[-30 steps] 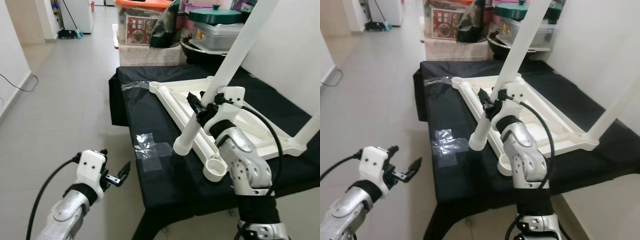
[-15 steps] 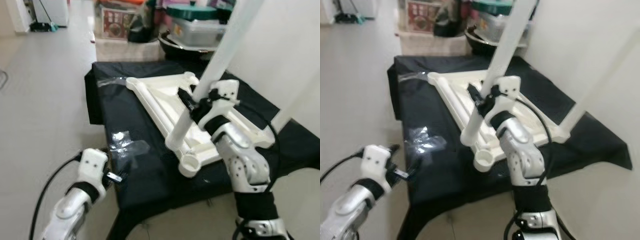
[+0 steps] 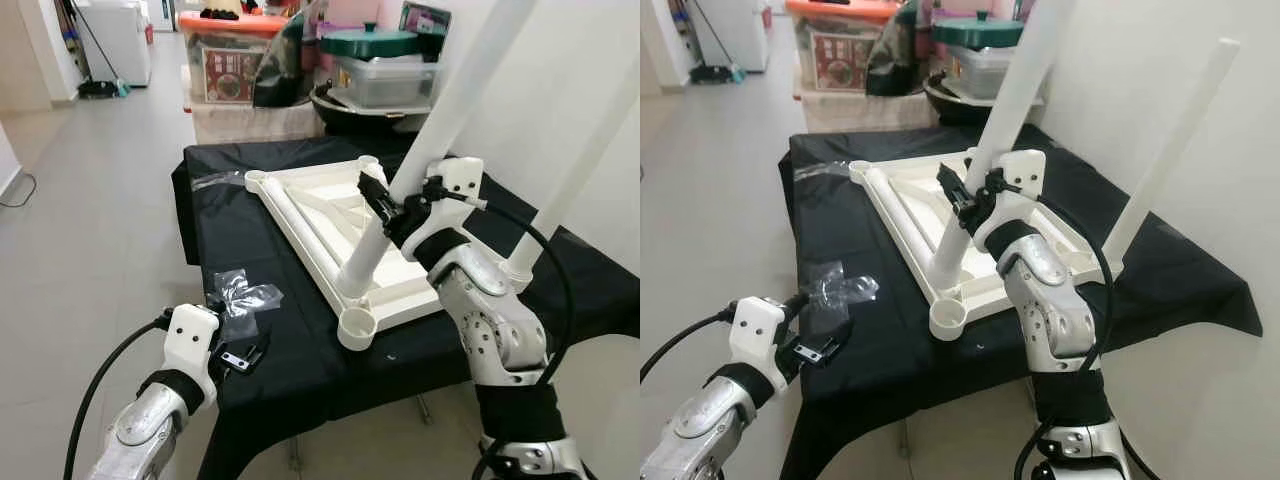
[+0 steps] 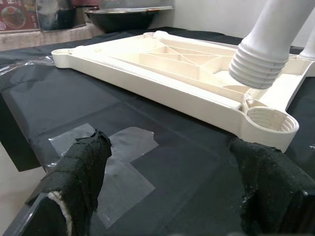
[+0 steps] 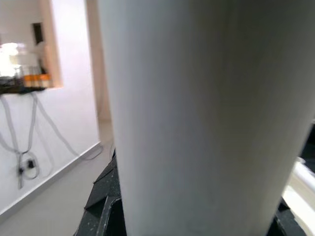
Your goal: Building children table
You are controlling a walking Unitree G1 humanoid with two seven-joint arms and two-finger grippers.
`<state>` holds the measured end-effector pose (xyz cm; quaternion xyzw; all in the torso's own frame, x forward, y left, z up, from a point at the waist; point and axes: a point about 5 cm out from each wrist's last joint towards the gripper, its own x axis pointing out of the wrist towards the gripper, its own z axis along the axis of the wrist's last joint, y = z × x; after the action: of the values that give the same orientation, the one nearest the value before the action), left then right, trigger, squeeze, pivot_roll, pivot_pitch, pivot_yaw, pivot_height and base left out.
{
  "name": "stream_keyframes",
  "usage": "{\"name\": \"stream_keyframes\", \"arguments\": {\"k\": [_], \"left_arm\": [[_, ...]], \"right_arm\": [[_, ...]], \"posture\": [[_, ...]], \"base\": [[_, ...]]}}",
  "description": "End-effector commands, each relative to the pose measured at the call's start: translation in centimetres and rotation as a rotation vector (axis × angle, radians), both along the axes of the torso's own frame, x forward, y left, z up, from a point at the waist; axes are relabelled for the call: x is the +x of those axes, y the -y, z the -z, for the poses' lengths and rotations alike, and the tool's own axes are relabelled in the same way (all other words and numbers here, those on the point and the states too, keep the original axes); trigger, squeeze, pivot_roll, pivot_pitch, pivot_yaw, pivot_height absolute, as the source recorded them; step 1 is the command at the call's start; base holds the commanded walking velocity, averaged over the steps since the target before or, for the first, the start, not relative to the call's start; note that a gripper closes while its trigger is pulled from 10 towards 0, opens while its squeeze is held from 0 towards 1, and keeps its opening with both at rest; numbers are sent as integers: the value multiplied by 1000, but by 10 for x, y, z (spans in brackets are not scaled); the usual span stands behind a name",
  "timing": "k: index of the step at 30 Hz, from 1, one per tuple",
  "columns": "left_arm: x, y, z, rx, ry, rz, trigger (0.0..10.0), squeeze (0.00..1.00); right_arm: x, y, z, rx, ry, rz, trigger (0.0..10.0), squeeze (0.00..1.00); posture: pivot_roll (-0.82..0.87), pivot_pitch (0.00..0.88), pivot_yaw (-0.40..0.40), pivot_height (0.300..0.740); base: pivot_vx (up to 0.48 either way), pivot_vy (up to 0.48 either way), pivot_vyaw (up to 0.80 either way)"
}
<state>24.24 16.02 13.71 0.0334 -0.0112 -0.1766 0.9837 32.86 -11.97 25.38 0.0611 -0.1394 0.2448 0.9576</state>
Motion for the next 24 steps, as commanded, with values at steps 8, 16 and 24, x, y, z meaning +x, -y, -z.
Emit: {"name": "stream_keyframes", "arguments": {"k": [8, 16, 24], "left_arm": [[0, -2, 1, 4, -5, -2, 10000, 0], [0, -5, 1, 8, -5, -13, 10000, 0], [-2, -5, 1, 4, -7, -15, 10000, 0]], "right_arm": [[-6, 2, 12, -194, -4, -139, 10000, 0], [-1, 13, 14, -298, -1, -162, 10000, 0], [-11, 10, 21, -331, -14, -220, 10000, 0]], "posture": [[120, 0, -127, 740], [129, 0, -138, 740], [129, 0, -138, 740]], "base": [[0, 0, 0], [0, 0, 0], [0, 0, 0]]}}
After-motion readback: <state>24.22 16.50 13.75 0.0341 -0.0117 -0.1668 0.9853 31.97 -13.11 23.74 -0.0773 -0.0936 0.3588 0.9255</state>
